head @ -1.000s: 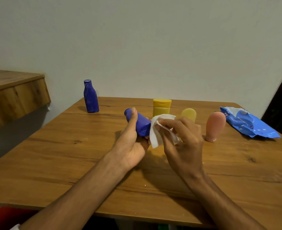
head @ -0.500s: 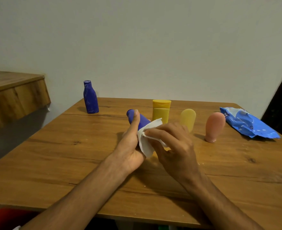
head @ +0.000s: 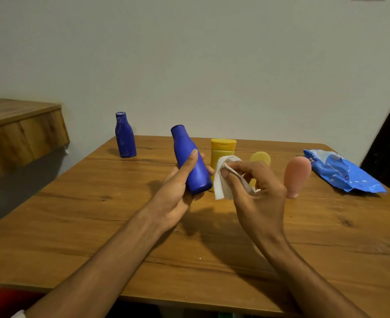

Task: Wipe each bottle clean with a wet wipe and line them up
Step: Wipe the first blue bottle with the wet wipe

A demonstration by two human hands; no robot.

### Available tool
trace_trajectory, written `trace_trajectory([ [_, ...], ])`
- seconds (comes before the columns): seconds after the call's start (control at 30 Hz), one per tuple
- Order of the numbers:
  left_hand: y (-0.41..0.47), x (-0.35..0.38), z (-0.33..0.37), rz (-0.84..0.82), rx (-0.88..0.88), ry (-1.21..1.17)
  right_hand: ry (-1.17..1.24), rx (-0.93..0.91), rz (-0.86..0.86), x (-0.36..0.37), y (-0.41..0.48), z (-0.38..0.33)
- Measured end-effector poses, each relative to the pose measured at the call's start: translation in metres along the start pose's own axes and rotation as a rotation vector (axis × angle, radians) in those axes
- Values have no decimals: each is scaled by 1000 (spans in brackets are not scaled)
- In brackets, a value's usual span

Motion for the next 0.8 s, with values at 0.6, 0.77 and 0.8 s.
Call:
trace_trajectory([
  [0.6, -6, 0, 19, -119, 245, 880, 41, 90, -22, -1, 3, 0],
  [0.77, -5, -6, 17, -106, 226, 990, 61, 100, -21, -1, 4, -1],
  [0.8, -4, -7, 17, -106, 226, 1009, 63, 102, -24, -1, 4, -1],
])
Point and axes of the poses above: each hand's wrist, its own y-axis towards the middle knuckle, its own x-axis out of the palm, z = x × y, the point moved 4 cm from there along y, towards the middle knuckle, and after that the axes turned 4 degrees about x, right-handed, at the moved point
